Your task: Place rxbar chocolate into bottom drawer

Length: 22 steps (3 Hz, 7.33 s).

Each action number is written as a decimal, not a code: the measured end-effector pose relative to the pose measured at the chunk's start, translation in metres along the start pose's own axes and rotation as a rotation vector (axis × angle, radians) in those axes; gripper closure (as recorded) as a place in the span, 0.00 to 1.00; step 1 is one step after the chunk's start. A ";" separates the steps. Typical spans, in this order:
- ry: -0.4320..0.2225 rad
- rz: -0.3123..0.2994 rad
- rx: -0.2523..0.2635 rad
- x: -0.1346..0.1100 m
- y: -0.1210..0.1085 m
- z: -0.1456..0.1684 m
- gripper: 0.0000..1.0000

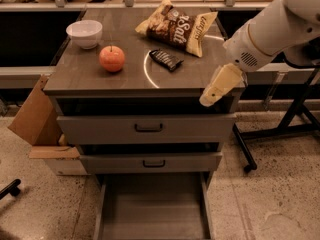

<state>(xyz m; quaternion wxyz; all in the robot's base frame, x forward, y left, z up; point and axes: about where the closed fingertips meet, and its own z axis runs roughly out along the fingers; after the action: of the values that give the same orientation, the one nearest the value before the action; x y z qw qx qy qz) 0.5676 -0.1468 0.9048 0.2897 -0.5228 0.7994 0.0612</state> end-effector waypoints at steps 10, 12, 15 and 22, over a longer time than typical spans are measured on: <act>-0.345 0.156 -0.123 -0.106 -0.095 0.181 0.34; -0.335 0.144 -0.143 -0.114 -0.089 0.187 0.80; -0.439 0.011 -0.145 -0.110 -0.037 0.112 1.00; -0.398 -0.128 -0.298 -0.062 0.064 0.101 1.00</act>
Offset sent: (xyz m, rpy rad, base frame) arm 0.0756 0.0308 0.0045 0.1712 -0.0444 0.1806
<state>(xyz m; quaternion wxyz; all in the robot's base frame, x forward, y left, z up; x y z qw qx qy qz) 0.5696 -0.0277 0.8411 0.3645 -0.5870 0.6738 0.2617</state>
